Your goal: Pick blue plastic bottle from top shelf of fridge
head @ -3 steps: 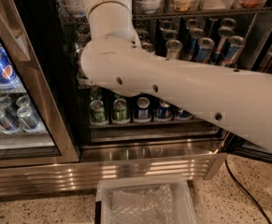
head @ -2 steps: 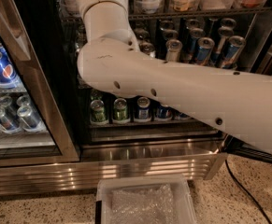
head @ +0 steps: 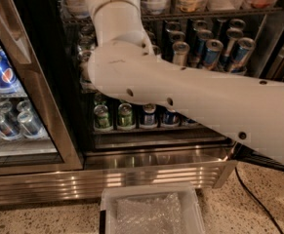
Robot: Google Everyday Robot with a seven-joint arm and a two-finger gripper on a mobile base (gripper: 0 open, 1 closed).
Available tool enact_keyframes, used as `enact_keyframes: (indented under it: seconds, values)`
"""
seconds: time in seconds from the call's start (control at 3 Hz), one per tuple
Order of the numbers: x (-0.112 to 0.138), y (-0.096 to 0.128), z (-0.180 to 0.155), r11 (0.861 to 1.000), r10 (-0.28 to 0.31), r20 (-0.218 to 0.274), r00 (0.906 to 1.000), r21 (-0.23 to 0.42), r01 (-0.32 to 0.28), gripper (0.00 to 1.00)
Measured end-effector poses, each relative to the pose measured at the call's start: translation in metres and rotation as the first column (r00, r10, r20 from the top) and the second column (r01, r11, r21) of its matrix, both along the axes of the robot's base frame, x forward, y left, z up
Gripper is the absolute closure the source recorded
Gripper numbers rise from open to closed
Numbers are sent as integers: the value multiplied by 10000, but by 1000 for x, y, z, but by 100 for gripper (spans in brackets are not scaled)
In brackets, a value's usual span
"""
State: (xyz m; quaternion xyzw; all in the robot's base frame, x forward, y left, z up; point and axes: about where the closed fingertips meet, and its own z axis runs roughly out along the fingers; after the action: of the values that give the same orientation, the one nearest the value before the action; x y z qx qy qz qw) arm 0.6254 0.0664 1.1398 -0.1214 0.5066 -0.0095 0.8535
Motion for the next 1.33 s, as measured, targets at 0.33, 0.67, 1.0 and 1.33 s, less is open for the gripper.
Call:
enact_keyframes:
  seconds: [0.33, 0.67, 1.0, 1.33]
  values:
    - [0, 0, -5, 10000, 10, -5, 10000, 0, -10, 100]
    - [0, -3, -12, 10000, -17, -9, 10000, 28, 17, 100]
    - [0, -3, -12, 10000, -14, -12, 10000, 29, 14, 100]
    - [-1, -2, -10, 10000, 63, -124, 9999, 69, -62, 100]
